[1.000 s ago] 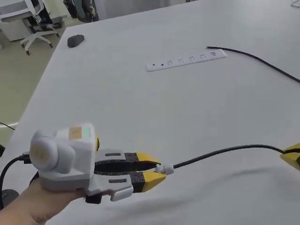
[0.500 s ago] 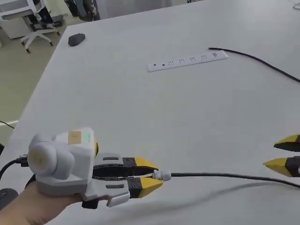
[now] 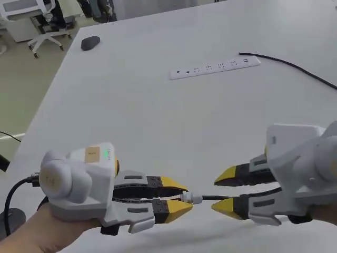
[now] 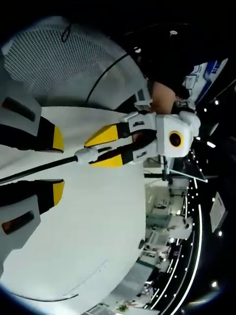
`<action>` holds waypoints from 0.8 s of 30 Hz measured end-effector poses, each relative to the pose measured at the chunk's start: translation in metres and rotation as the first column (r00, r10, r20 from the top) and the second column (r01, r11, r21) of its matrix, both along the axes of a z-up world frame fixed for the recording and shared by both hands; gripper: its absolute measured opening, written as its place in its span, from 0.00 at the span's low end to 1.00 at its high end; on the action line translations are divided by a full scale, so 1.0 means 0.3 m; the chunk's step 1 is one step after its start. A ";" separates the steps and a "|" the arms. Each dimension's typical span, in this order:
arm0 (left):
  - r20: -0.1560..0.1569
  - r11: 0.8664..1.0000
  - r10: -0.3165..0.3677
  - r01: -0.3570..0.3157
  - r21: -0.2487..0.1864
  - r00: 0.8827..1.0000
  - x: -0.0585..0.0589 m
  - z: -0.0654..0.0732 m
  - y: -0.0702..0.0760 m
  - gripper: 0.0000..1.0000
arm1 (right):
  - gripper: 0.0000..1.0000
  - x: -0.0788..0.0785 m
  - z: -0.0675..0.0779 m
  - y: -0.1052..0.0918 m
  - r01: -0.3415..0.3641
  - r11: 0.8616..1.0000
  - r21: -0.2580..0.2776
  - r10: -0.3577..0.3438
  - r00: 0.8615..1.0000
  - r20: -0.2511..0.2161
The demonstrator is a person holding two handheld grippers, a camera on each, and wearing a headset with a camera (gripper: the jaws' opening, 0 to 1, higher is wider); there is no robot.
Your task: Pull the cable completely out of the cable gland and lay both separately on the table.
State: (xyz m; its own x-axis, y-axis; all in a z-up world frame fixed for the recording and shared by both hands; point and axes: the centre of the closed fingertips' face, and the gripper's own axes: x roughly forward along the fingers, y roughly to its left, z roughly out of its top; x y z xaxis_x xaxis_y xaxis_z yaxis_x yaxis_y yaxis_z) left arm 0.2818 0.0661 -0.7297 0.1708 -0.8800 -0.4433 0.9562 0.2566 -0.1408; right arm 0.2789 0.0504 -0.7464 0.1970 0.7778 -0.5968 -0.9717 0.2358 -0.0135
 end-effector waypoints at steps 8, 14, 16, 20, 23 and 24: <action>0.022 1.000 0.006 -0.006 0.000 1.000 -0.003 0.008 0.005 0.15 | 0.00 0.012 0.000 -0.049 -0.033 0.998 -0.047 0.037 0.995 0.089; 0.050 1.000 0.006 -0.007 0.003 0.999 0.004 0.014 0.024 0.15 | 0.00 0.051 -0.021 -0.171 0.055 0.994 -0.090 -0.046 0.994 0.101; 0.057 1.000 0.011 -0.011 0.008 0.998 0.008 0.013 0.029 0.15 | 0.00 0.069 -0.035 -0.222 0.092 0.989 -0.114 -0.079 0.990 0.113; 0.063 1.000 0.016 -0.017 0.015 0.998 0.010 0.012 0.038 0.15 | 0.00 0.090 -0.056 -0.297 0.141 0.978 -0.153 -0.121 0.984 0.134; 0.065 0.999 0.018 -0.020 0.026 0.998 0.010 0.005 0.045 0.15 | 0.00 0.107 -0.073 -0.350 0.176 0.969 -0.174 -0.151 0.978 0.147; 0.063 0.999 0.018 -0.020 0.026 0.998 0.009 0.005 0.046 0.15 | 0.00 0.110 -0.076 -0.359 0.185 0.967 -0.178 -0.159 0.976 0.149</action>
State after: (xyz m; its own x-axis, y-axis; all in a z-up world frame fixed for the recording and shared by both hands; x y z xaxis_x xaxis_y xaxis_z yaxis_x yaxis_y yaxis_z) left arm 0.2844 0.0797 -0.7283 0.2155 -0.8646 -0.4540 0.9579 0.2774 -0.0736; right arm 0.3119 -0.0574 -0.7691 0.4051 0.6004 -0.6895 -0.9032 0.3800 -0.1998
